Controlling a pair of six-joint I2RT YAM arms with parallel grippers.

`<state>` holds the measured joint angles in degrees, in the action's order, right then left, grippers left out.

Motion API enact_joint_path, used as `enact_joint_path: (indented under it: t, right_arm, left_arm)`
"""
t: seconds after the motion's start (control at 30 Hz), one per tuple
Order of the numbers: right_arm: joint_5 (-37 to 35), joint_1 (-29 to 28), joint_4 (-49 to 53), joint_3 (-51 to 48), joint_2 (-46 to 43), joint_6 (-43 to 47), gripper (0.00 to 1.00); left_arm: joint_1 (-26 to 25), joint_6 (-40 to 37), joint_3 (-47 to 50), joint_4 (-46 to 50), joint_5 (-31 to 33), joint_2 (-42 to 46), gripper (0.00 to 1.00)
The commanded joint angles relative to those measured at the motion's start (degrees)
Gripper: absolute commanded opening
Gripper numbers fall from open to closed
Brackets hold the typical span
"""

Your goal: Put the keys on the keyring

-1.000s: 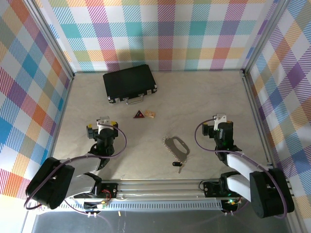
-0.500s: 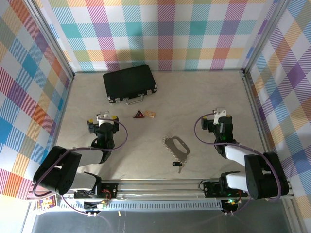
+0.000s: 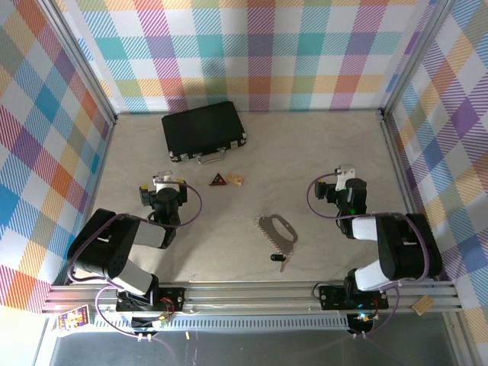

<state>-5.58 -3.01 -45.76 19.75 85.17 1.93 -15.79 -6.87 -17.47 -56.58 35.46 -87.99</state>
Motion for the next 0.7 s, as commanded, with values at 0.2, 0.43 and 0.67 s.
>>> enact_joint_path:
  t: [0.2,0.43,0.67]
  right_arm:
    - [4.88,2.32,-2.71,3.58,3.16,-2.97,0.99]
    - [5.06,2.40,-2.32,3.72,3.16,-3.04,0.99]
    - [5.32,2.48,-2.73,3.47,3.01,-2.99,0.99]
  left_arm:
    - [2.40,2.25,-2.28,0.07,-4.27,0.39,1.00]
    - [4.24,3.79,-3.48,3.33,-7.15,0.62,1.00]
    - [6.61,5.09,-3.36,3.75,-12.91,0.41,1.00]
